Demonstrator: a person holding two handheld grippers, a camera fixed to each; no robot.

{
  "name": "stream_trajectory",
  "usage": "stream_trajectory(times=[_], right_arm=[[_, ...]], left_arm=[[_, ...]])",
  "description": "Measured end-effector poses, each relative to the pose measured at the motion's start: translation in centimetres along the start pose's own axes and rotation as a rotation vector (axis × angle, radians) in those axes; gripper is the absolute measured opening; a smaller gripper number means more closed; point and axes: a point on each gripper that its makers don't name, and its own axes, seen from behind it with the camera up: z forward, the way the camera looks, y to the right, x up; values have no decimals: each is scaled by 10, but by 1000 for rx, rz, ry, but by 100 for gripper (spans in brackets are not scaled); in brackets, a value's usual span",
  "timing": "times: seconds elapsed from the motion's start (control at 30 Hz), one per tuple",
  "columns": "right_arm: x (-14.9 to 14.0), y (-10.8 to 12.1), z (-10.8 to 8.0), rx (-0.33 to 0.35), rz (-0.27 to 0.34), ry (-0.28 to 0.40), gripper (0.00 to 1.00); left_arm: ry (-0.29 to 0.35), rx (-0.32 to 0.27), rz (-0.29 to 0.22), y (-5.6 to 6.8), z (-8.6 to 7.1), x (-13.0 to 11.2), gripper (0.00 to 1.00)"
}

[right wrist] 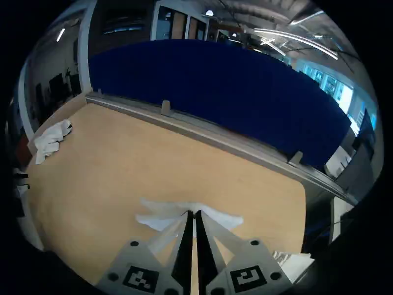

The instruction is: Fold towel

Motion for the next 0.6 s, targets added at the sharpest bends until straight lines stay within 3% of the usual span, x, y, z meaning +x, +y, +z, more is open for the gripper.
stream_trajectory(times=[0.27, 0.6], right_arm=[[-1, -3, 4, 7, 3, -2, 3], [-40, 0, -3, 2, 29, -44, 3]], left_arm=[[0, 1, 2, 2, 0, 1, 95], [-2, -1, 6, 4, 0, -2, 95]])
